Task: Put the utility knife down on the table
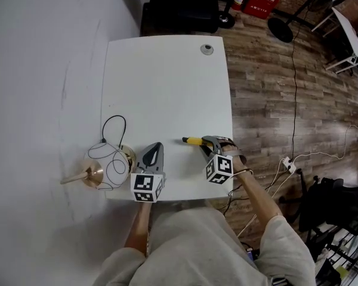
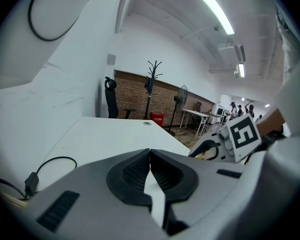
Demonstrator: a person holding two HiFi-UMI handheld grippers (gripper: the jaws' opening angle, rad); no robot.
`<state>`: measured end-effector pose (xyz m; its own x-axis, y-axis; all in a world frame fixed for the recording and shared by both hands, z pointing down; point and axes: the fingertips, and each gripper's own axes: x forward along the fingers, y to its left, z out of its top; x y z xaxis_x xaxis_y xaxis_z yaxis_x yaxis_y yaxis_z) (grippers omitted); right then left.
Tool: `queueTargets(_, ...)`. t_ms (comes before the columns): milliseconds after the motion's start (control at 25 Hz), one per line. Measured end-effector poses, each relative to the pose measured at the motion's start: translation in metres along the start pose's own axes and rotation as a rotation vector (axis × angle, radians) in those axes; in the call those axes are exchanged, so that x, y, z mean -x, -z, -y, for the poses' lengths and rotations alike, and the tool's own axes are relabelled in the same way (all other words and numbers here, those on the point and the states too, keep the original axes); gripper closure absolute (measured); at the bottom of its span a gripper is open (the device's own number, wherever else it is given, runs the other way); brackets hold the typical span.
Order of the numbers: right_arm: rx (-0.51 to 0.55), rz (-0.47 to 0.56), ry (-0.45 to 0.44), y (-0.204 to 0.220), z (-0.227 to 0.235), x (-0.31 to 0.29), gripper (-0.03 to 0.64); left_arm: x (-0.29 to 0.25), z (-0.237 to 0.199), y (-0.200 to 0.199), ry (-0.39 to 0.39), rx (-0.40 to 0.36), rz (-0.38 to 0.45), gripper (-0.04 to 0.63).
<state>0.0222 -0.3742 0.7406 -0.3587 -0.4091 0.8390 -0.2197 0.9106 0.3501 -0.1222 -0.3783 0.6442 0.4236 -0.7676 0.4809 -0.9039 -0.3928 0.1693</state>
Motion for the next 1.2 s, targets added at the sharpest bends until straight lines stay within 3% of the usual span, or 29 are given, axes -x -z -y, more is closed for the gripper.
queueTargets(160,0.073,-0.039,-0.048,0.003,-0.002,-0.016,0.507,-0.001,-0.004,-0.001,-0.001,-0.005,0.000,0.589)
queueTargets(600,0.150,-0.107,-0.138,0.002,0.007,-0.049,0.507,-0.003,-0.011,-0.002,-0.009,-0.001,-0.004,0.589)
queueTargets(1200,0.122,-0.178,-0.266,0.011,0.012,-0.068,0.506,-0.005,-0.012,-0.006,-0.019,0.003,0.006,0.589)
